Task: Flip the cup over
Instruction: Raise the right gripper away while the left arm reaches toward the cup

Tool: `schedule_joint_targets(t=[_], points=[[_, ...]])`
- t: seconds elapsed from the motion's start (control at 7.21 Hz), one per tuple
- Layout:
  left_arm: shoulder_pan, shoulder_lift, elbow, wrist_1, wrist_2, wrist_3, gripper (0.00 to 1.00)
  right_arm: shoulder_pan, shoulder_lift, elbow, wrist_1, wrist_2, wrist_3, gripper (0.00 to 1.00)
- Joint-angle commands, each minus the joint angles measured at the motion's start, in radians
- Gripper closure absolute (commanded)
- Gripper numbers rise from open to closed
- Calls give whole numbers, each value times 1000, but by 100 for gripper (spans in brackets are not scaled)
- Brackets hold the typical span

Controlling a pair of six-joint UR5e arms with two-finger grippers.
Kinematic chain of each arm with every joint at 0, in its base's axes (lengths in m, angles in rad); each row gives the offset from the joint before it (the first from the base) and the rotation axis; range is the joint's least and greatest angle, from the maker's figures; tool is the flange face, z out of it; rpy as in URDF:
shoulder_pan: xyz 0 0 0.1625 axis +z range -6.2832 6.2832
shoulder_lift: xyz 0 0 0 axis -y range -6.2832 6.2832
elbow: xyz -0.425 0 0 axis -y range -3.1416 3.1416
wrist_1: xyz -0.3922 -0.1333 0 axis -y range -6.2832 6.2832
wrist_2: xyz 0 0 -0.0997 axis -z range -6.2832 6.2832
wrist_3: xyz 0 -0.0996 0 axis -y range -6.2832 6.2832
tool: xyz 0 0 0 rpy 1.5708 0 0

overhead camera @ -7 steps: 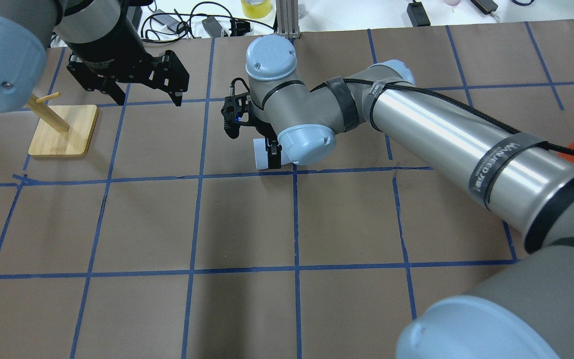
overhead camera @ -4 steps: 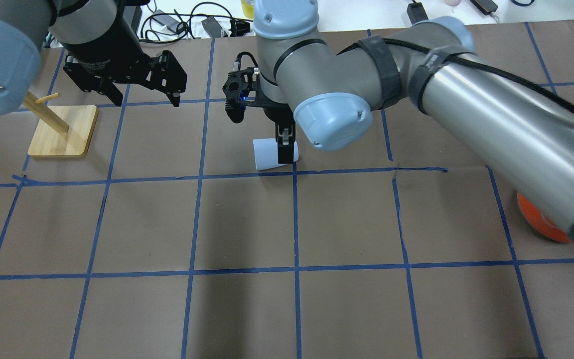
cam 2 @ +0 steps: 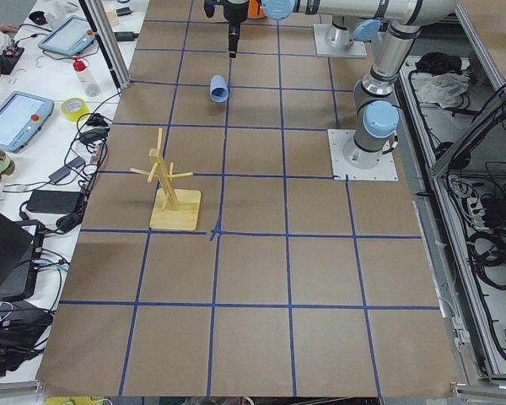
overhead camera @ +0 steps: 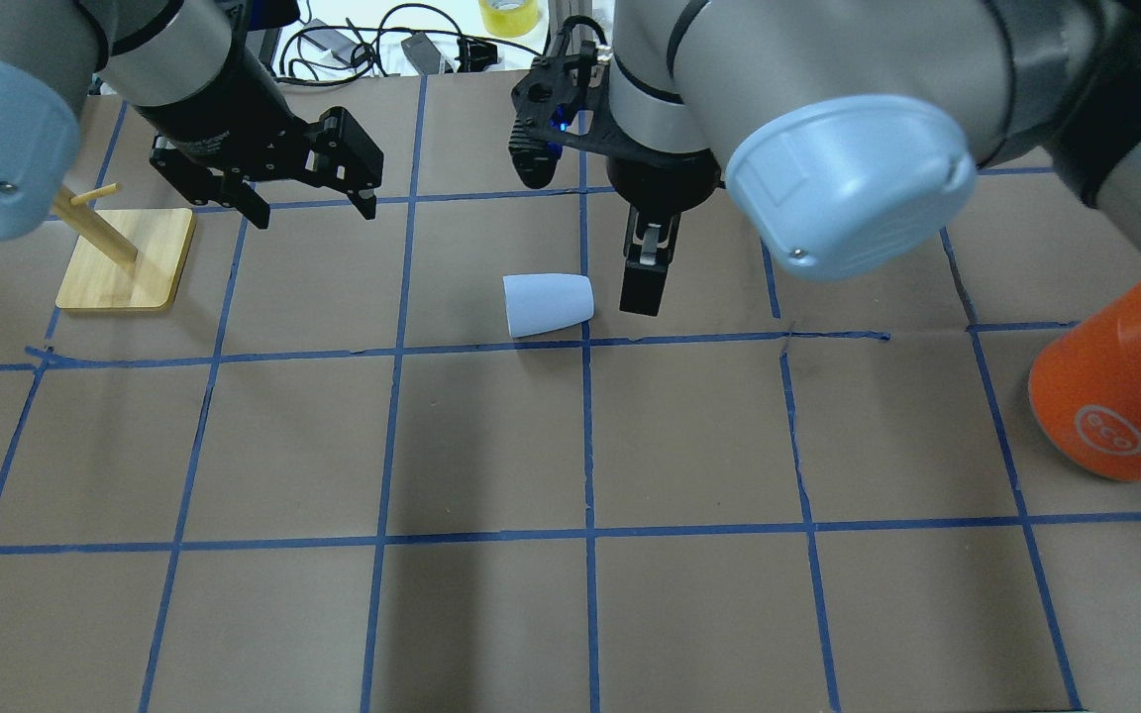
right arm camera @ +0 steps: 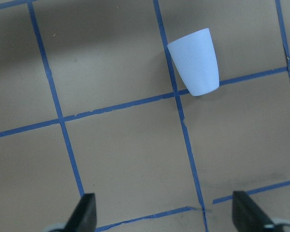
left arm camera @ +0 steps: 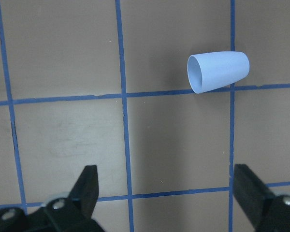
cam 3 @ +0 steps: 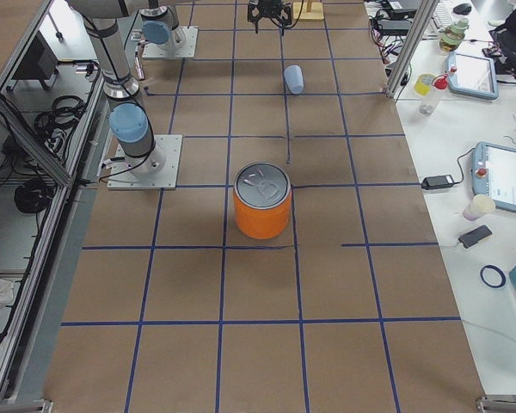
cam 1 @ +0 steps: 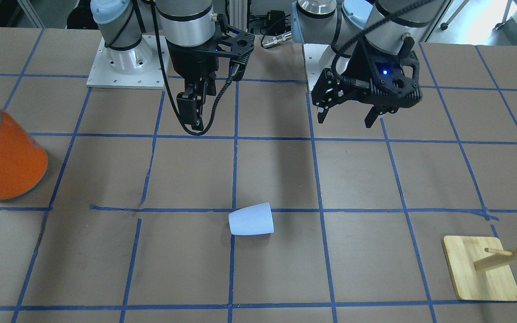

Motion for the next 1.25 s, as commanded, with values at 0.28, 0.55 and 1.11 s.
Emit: schedule_joint_targets(t=[0.28,0.55,1.11], points=[[94,-122,-192,256,-352,7,0,-235,-82,0,36,-1,184,0],[102,-238,-197,347,-477,3,0,-293,-112,2,74,3,361,0],[102,-436,-202,471,-609,1,0,-286,-132,2,71,16,929,0]])
